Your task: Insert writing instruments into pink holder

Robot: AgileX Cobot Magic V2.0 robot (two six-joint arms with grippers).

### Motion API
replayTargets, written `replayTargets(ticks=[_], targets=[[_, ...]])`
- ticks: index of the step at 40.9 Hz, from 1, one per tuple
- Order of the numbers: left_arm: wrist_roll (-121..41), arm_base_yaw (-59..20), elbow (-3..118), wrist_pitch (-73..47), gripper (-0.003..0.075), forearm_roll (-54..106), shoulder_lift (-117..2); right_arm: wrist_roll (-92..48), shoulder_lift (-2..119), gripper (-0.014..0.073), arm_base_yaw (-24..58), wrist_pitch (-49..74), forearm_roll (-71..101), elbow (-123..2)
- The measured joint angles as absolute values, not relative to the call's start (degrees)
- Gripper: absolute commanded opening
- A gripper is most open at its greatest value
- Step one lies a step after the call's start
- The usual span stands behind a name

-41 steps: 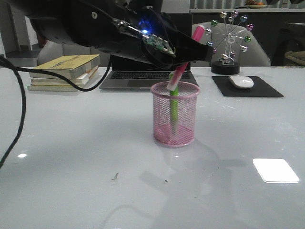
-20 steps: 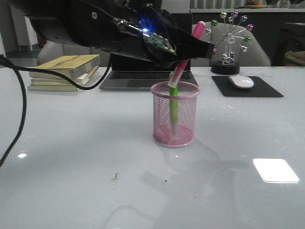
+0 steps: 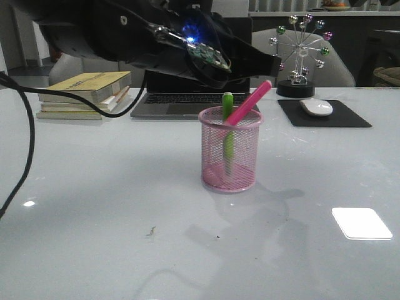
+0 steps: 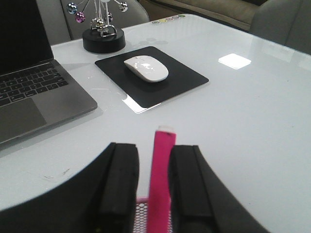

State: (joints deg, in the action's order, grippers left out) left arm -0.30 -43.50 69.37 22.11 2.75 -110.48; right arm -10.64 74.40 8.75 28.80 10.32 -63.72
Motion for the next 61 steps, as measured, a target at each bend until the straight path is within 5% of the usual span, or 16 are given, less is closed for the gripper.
replayTargets(ticks=[40,61], targets=[[-0.3,-41.35,69.37,23.06,0.0272,2.63,-103.24,-10.64,74.4,0.0381,8.75,24.67,10.32,-63.72],[-0.3,-22.31,65.88,0.0,0.0267,2.63,-80.71,-10.64,63.64,0.0381,8.75,20.9,7.13,-62.15]])
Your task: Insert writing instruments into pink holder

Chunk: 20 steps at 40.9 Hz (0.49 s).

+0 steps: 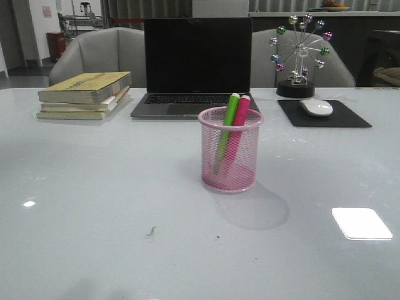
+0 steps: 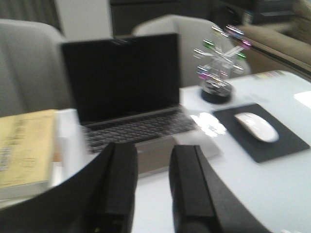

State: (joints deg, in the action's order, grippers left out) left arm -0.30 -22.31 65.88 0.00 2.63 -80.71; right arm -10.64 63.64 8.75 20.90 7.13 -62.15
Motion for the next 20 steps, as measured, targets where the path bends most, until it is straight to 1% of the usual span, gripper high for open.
replayTargets(ticks=[4,9,20], targets=[[-0.3,-17.65,61.24,0.0,0.0267,2.63,-74.2,-10.64,57.73,0.0381,8.75,17.42,6.87,-58.18],[-0.3,-13.98,52.71,0.84,0.0267,1.31,-66.26,-10.64,50.65,0.0381,8.75,13.17,6.79,-52.2],[-0.3,-10.29,30.66,7.43,0.0266,-1.24,-45.16,-10.64,32.16,0.0381,8.75,10.61,6.55,-38.26]])
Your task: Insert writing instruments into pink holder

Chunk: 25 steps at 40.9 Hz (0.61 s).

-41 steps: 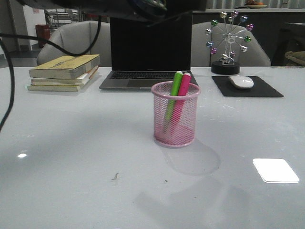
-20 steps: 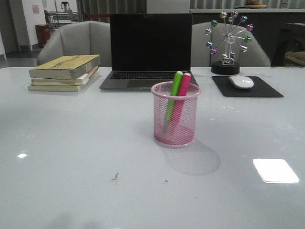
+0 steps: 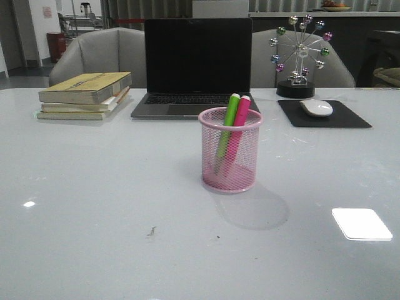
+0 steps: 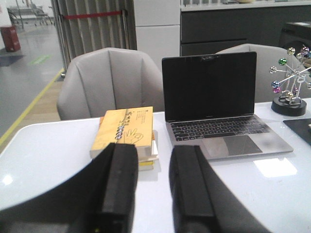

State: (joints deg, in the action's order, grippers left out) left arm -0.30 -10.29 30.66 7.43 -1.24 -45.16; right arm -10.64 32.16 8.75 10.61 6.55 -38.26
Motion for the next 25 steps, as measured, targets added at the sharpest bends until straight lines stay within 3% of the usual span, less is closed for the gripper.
replayTargets(ticks=[14,25], targets=[[-0.3,-8.83,13.94,5.81,0.0266,-1.27,-20.15,-10.64,12.52,0.0381,8.75,13.33,5.31,-24.2],[-0.3,-8.83,12.74,3.24,0.0266,-1.37,-14.16,-10.64,8.78,0.0381,8.75,19.39,5.31,-19.04]])
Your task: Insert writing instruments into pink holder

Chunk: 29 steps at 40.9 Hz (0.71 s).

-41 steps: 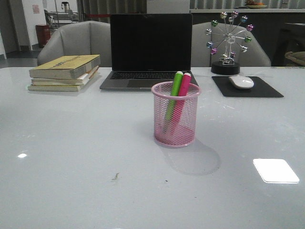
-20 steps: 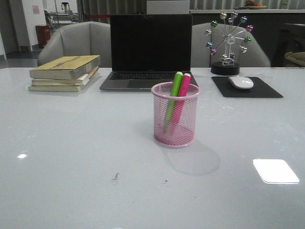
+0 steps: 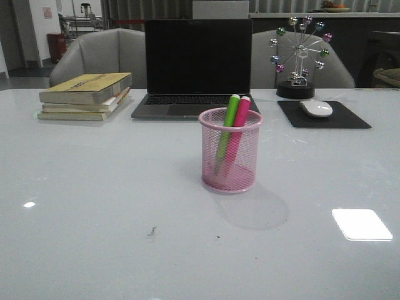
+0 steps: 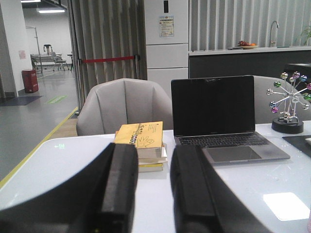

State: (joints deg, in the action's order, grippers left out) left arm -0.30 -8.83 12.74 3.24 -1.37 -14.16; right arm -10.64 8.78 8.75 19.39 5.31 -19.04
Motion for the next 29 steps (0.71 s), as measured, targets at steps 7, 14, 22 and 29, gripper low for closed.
replayTargets(ticks=[7,14,22,29], targets=[[-0.3,-8.83,12.74,2.66,0.0266,-1.37,-14.16,-10.64,8.78,0.0381,8.75,16.55,5.2,-15.52],[-0.3,-8.83,12.74,2.52,0.0266,-1.39,-14.16,-10.64,8.78,0.0381,8.75,6.66,4.93,-11.98],[-0.3,-8.83,12.44,2.93,0.0266,-2.2,-14.16,-10.64,8.78,0.0381,8.75,0.64,4.23,-9.26],[-0.3,-8.83,9.98,7.6,0.0266,-4.49,-14.16,-10.64,8.78,0.0381,8.75,0.0,3.85,-9.26]])
